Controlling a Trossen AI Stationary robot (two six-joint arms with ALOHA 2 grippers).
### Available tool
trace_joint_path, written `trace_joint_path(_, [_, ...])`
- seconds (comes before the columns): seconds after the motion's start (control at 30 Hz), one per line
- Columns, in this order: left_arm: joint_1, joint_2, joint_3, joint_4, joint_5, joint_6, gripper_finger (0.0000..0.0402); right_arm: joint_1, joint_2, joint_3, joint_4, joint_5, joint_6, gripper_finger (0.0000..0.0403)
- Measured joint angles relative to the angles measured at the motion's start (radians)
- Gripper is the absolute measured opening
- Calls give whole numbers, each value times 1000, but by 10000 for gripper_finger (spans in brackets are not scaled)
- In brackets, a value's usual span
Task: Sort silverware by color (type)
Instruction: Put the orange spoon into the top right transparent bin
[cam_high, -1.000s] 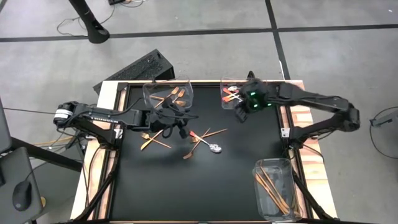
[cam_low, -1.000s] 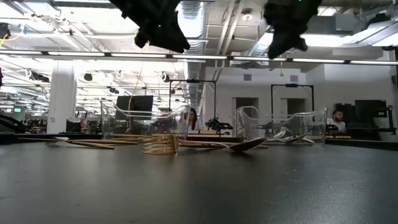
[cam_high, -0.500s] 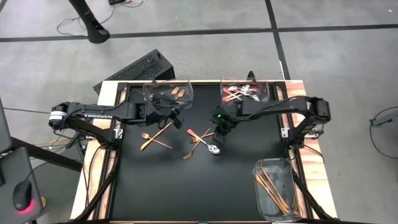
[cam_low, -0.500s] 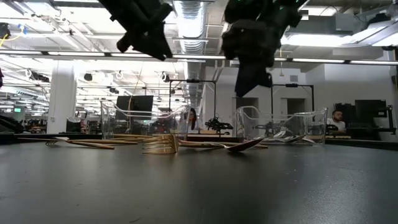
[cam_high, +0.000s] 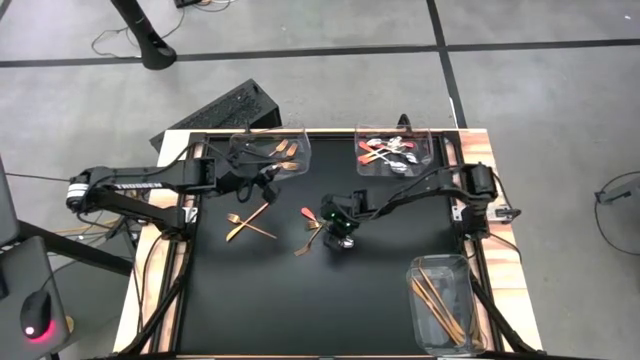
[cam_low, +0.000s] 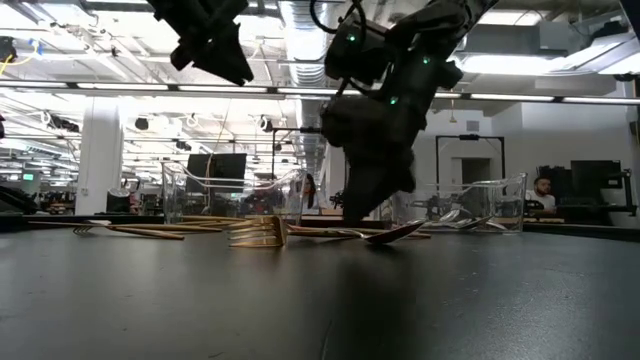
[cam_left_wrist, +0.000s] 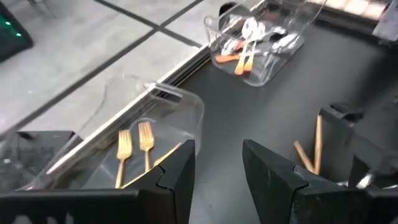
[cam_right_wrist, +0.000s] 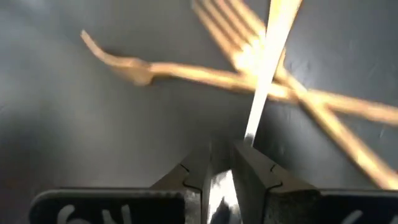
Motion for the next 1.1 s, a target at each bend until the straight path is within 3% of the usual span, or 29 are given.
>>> trace_joint_path(0.3, [0,-2,0,-69,49,31,123,62,17,0,19,296,-30,83])
trace_joint_path(0.67, [0,6,0,-85,48,9,123,64,63,4,11,246,-92,77])
trace_joint_path(0.93, [-6,6,0,-97,51,-3,123,64,46,2,-12,219,-95,15])
trace_joint_path(1.1, [-6,6,0,-91,48,28,123,58,27,1,-47,205,-83,16])
